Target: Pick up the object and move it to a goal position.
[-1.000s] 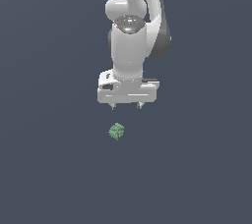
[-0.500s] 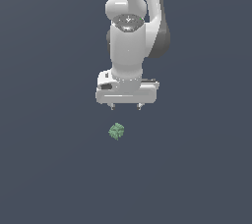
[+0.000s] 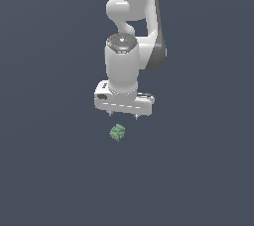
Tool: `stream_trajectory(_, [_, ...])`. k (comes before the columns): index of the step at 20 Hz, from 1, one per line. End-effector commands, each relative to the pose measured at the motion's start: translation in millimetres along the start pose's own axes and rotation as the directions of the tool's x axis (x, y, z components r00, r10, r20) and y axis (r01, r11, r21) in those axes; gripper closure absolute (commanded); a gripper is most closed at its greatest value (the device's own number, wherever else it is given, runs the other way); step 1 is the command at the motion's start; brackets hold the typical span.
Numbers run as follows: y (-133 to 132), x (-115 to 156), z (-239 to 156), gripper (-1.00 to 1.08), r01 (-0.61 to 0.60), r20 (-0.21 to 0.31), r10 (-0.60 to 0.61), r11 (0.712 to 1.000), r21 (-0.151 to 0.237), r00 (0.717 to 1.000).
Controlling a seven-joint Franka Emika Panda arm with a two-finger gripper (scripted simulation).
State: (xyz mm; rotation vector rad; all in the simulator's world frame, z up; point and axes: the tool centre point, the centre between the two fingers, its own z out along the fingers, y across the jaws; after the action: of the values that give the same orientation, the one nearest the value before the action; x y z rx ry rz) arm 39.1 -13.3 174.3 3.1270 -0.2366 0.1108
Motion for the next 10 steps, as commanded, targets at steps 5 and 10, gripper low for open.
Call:
stream_trajectory(5, [14, 5, 40, -0.92, -0.187, 0.035, 0.187, 0.982, -0.006, 0.982])
stream_trajectory(10, [22, 6, 64, -0.92, -0.292, 0.053, 0.293, 0.956, -0.017, 0.955])
